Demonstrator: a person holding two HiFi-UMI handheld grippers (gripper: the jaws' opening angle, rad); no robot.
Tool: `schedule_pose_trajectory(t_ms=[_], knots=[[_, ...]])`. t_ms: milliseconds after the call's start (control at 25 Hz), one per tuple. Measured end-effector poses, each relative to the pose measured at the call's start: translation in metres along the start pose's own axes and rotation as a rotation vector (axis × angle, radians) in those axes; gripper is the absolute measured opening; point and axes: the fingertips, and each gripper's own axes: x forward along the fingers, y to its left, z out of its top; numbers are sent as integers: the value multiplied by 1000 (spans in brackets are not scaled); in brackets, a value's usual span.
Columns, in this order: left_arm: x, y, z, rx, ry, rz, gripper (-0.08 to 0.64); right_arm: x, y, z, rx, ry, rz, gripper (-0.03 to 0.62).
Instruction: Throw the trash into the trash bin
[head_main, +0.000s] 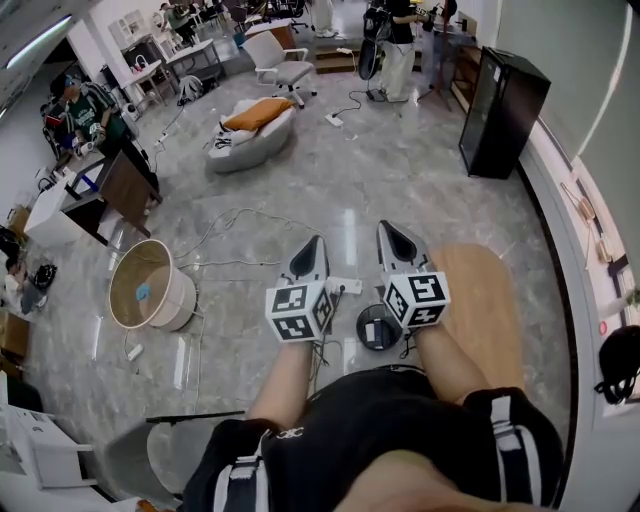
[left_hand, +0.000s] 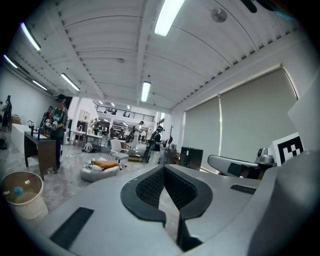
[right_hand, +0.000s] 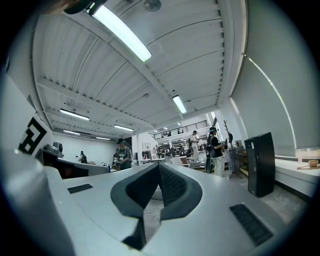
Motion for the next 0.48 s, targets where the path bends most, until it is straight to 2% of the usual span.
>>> schedule_pose_trajectory(t_ms=[160,480], knots=[[4,-12,2,0,-31,6,12,-6,-7,4,-24,-18,32,12],[16,-36,20,16,-7,5,11,-4,-32,27,17,-13,39,12]])
